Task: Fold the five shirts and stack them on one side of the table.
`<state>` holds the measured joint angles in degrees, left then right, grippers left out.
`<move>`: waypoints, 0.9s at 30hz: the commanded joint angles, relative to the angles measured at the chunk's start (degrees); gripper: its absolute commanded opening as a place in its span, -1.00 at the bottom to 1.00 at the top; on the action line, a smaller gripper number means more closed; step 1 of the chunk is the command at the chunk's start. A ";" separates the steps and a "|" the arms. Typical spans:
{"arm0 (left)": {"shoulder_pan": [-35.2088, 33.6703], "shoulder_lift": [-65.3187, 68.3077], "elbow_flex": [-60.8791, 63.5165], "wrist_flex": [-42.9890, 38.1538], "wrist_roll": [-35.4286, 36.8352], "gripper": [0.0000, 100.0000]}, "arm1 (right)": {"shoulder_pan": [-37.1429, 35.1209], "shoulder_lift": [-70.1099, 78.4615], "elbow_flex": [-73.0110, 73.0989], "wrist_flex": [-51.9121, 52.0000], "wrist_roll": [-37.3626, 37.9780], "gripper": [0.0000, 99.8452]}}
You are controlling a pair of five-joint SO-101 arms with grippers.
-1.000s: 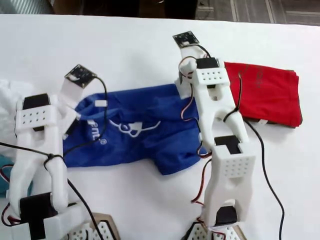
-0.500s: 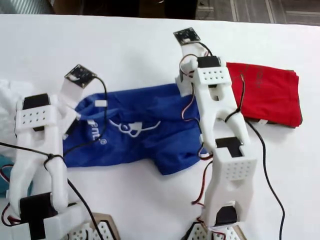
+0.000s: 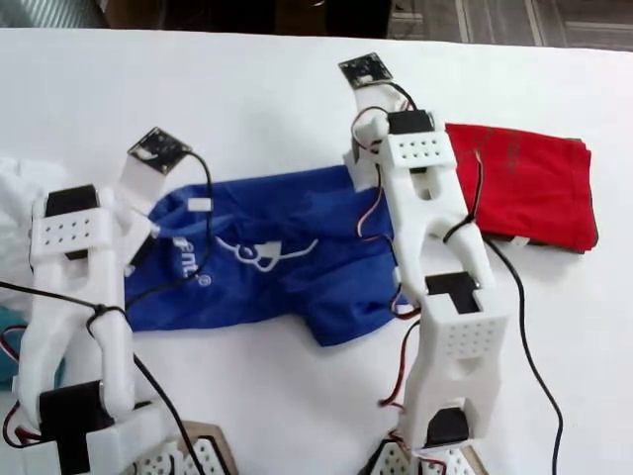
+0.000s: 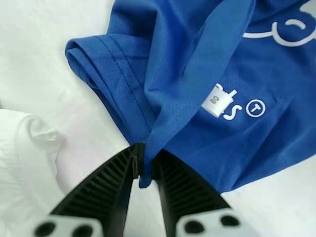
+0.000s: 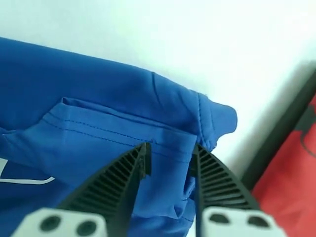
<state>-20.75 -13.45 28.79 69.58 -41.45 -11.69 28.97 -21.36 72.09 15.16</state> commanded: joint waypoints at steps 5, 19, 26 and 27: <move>-0.44 -0.53 -0.66 -0.62 -0.44 -0.95 | 1.01 0.57 -0.35 -1.10 0.26 -0.72; -0.44 -0.53 -0.66 -0.62 -0.44 -0.95 | 1.80 2.77 -0.26 -1.71 0.26 -0.72; -0.44 -0.53 -0.66 -0.62 -0.44 -0.95 | 2.07 2.77 -0.35 -1.80 0.26 -0.92; -0.44 -0.53 -0.66 -0.62 -0.44 -0.95 | 2.07 2.59 -0.35 -1.80 0.26 -0.96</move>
<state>-20.75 -13.45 28.79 69.58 -41.45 -10.29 32.31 -20.84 71.03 15.16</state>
